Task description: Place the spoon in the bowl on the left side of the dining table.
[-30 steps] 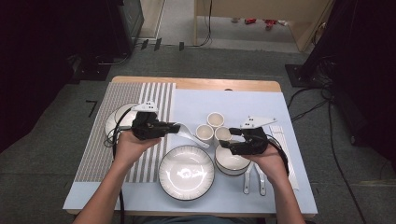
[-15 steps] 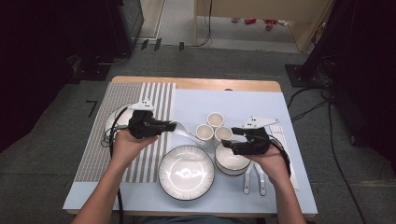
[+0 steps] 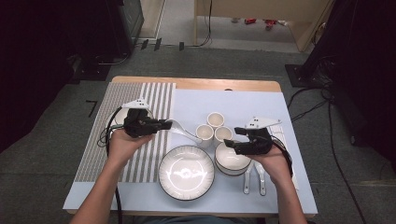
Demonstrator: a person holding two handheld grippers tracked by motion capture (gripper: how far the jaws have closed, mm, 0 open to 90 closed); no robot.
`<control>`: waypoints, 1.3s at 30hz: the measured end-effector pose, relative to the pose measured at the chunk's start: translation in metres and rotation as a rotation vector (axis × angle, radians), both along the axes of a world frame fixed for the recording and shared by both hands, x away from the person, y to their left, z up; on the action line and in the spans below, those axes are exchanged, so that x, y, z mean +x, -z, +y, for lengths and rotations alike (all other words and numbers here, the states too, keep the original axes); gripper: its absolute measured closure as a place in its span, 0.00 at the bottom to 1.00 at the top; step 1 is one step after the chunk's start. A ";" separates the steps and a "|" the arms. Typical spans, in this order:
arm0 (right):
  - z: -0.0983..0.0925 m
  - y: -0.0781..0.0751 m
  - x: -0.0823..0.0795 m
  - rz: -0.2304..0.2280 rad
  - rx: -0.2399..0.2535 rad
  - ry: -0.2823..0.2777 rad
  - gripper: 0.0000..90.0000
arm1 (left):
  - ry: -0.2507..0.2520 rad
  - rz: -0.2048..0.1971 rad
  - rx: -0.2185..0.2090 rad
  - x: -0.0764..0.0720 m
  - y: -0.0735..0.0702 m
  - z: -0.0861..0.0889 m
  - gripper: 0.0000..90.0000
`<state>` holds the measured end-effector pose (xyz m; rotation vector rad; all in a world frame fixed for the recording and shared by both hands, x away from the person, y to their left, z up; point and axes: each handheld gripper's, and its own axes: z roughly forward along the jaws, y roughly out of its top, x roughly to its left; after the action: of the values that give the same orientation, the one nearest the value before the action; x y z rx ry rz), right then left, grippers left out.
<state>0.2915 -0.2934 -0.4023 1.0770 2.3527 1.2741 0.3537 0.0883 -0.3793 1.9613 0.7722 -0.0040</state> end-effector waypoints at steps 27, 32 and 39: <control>-0.015 -0.001 0.000 -0.006 0.013 0.049 0.38 | -0.040 0.005 0.008 0.007 0.001 0.015 0.95; -0.018 -0.001 0.000 -0.009 0.011 0.058 0.38 | -0.047 0.006 0.007 0.009 0.002 0.017 0.95; -0.021 -0.002 0.000 -0.008 0.012 0.068 0.38 | -0.051 0.014 0.006 0.011 0.003 0.018 0.95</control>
<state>0.2913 -0.3148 -0.4007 1.1427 2.2854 1.2677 0.3645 0.1067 -0.3828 1.9482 0.8320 0.0147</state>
